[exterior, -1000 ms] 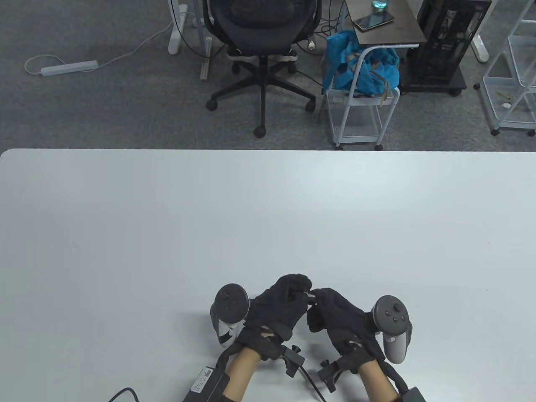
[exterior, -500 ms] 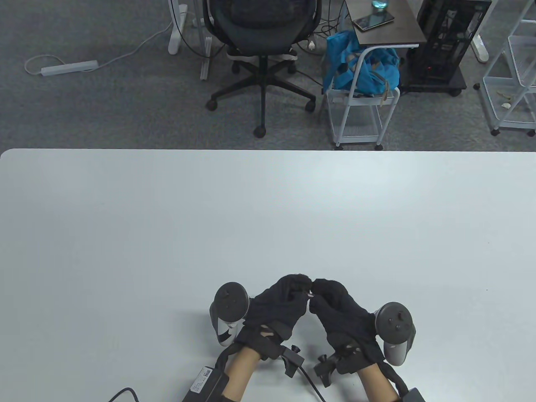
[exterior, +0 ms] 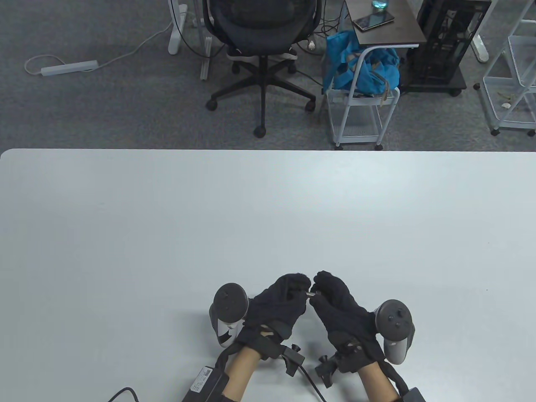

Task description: Unscrew nut from screw

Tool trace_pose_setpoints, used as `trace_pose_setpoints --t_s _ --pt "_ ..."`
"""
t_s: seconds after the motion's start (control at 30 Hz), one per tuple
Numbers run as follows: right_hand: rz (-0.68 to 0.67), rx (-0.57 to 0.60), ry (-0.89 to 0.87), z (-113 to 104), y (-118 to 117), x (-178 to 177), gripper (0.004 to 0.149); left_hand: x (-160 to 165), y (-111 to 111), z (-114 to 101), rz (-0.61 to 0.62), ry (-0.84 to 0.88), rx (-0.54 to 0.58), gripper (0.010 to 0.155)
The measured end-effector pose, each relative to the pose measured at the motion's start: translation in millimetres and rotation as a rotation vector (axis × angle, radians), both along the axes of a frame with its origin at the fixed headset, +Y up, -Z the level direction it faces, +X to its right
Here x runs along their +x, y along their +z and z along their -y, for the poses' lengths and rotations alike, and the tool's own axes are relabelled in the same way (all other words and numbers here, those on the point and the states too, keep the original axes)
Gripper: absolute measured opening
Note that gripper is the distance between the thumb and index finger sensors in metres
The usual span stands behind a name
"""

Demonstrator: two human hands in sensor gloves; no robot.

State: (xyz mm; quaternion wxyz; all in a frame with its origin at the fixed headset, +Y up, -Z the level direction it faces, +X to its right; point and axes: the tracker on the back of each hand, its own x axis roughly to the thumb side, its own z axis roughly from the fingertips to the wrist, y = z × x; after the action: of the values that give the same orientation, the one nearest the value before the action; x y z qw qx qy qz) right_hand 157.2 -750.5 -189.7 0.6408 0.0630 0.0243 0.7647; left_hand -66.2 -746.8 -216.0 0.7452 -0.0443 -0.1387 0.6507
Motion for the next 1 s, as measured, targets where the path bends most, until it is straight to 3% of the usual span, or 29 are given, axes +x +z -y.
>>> trace_pose_setpoints --t_s 0.07,0.17,0.5,1.0 --pt "0.024 -0.059 -0.042 5 -1 1 0.072 1 0 0 0.005 -0.002 0.008 0.048" --pt "0.008 -0.073 -0.052 7 -2 1 0.061 1 0 0 0.006 -0.006 0.009 0.048" --pt "0.051 0.060 -0.007 -7 -1 4 0.052 3 -1 0 0.088 -0.044 -0.014 0.050" --pt "0.078 0.165 0.105 -17 3 0 0.046 3 0 -1 0.030 -0.031 -0.015 0.051"
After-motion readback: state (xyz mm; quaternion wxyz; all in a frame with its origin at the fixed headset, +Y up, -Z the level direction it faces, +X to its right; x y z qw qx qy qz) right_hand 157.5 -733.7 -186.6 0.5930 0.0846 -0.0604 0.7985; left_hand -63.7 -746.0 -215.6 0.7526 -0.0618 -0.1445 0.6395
